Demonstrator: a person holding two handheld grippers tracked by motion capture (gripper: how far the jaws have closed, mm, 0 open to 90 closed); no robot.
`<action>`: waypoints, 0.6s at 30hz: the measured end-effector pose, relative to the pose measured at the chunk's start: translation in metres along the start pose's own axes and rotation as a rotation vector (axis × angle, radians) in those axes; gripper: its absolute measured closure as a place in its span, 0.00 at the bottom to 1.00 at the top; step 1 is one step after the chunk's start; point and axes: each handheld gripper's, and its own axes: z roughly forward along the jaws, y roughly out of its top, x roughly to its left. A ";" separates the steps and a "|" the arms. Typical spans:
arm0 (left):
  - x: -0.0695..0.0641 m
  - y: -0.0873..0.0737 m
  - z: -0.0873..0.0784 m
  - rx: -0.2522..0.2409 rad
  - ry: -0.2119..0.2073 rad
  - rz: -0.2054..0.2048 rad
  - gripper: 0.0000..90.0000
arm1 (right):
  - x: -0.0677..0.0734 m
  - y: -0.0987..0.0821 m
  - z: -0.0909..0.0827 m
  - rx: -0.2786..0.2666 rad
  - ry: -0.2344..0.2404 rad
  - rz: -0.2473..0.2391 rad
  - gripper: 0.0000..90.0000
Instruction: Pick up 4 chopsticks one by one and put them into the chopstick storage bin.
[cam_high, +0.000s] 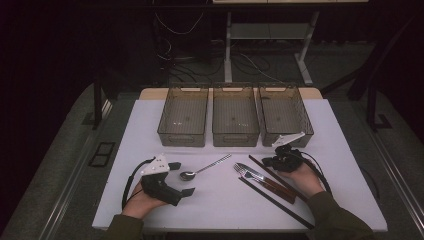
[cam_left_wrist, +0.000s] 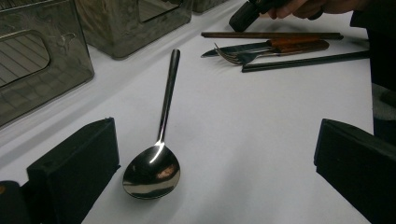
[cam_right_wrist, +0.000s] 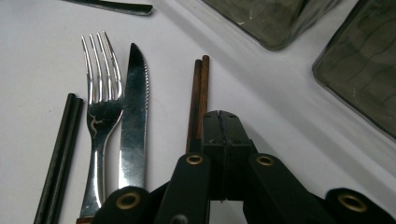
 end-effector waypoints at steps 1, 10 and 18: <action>0.000 0.000 0.000 0.000 -0.001 0.000 0.00 | 0.001 0.000 0.000 0.003 0.003 0.002 1.00; 0.000 0.000 0.000 -0.001 -0.004 0.002 0.00 | 0.005 0.002 0.002 0.006 0.022 -0.020 1.00; 0.000 0.000 0.000 -0.001 -0.003 0.001 0.00 | 0.009 0.003 0.003 0.009 0.044 -0.046 1.00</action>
